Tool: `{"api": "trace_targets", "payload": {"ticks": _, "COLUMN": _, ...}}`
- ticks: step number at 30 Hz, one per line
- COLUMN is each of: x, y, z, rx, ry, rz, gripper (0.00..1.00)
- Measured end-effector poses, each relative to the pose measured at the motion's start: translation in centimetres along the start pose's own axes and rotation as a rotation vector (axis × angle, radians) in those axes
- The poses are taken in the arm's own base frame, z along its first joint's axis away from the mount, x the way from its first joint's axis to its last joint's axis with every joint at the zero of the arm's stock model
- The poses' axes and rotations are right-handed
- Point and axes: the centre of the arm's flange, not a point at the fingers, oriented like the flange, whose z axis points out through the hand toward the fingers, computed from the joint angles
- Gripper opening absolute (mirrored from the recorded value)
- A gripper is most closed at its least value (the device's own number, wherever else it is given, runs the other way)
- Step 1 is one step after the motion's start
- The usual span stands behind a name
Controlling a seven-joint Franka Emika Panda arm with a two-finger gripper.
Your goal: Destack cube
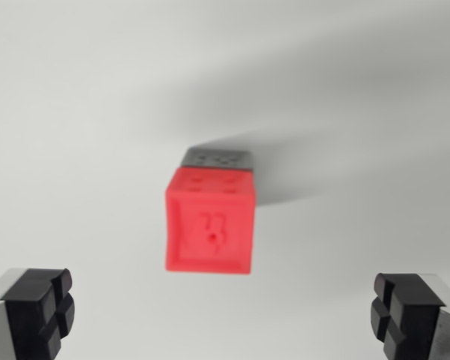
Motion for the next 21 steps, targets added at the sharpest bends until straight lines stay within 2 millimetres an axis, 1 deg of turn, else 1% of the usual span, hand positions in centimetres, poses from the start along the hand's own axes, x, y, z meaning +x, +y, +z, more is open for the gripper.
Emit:
{"api": "trace_targets", "payload": {"ticks": 10, "x": -2.9, "y": 1.6, "z": 2.5, "rx": -0.006, "ry": -0.002, "rz": 0.036, "gripper": 1.0}}
{"api": "trace_targets", "payload": {"ticks": 12, "x": -3.0, "y": 1.6, "z": 2.9, "rx": -0.003, "ry": -0.001, "rz": 0.037, "gripper": 1.0}}
{"api": "trace_targets", "payload": {"ticks": 21, "x": -3.0, "y": 1.5, "z": 7.2, "rx": -0.009, "ry": -0.008, "rz": 0.044, "gripper": 1.0}}
